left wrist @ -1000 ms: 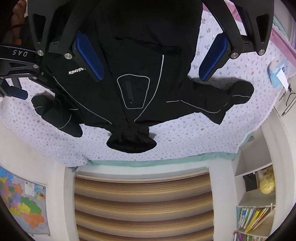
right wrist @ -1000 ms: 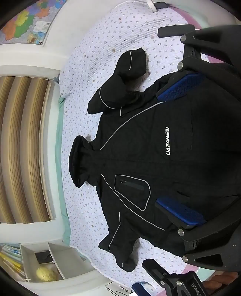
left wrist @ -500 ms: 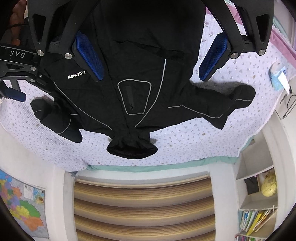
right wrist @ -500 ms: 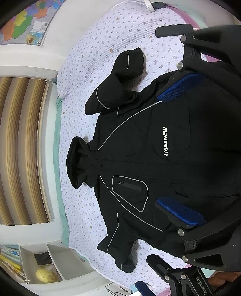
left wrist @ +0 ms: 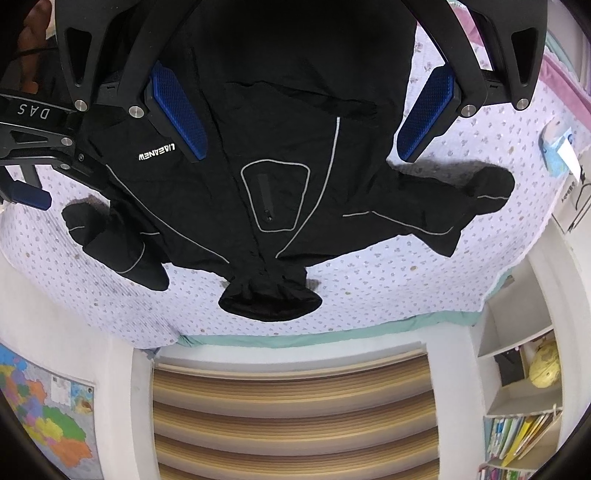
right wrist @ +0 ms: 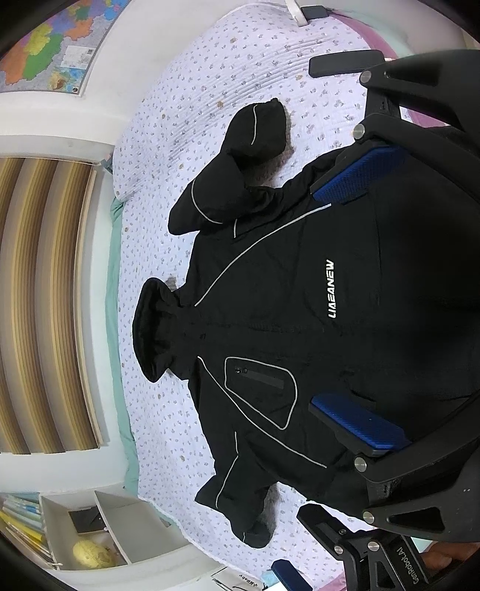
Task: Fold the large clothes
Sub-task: 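Position both grippers over the jacket body near the hem, then grasp the sleeve cuff with the right gripper and lift it across the jacket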
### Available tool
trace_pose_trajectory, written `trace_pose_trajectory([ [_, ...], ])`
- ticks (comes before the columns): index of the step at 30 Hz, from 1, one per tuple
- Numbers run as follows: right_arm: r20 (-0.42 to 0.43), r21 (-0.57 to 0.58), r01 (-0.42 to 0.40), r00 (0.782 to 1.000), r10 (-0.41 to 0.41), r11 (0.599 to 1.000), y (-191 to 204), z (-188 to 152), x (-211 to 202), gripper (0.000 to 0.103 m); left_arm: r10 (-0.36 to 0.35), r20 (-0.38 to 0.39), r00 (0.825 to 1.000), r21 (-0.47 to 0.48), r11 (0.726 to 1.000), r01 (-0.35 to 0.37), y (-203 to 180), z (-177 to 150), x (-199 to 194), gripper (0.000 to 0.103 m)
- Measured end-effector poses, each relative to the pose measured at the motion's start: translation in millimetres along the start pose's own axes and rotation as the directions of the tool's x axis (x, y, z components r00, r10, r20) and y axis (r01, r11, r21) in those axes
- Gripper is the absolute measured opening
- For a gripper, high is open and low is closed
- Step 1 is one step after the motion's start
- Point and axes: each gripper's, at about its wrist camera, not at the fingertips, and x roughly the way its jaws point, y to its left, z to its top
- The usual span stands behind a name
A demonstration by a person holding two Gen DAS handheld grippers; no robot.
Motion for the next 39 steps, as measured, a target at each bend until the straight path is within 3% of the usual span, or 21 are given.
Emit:
trace_pose_trajectory([
  [19, -0.008, 0.061, 0.022, 1.000, -0.022, 0.998, -33, 0, 14, 0.103, -0.032, -0.023, 0.999, 0.072, 0.997, 0.034, -40, 18, 16, 0.102],
  [27, 0.003, 0.109, 0.054, 0.998, -0.055, 0.993, -71, 5, 23, 0.103, -0.164, -0.034, 0.986, 0.068, 0.984, 0.166, -76, 62, 26, 0.102],
  [30, 0.016, 0.139, 0.052, 0.998, -0.054, 0.989, -95, 10, 25, 0.103, -0.244, -0.056, 0.968, 0.036, 0.968, 0.247, -98, 85, 45, 0.102],
  [32, 0.017, 0.185, 0.064, 0.998, -0.068, 0.981, -121, 12, 30, 0.103, -0.260, -0.062, 0.964, 0.025, 0.965, 0.262, -111, 96, 64, 0.102],
  [39, -0.019, 0.383, 0.128, 0.991, -0.131, 0.915, -239, 3, 70, 0.103, -0.304, -0.145, 0.942, -0.020, 0.952, 0.304, -167, 98, 183, 0.102],
])
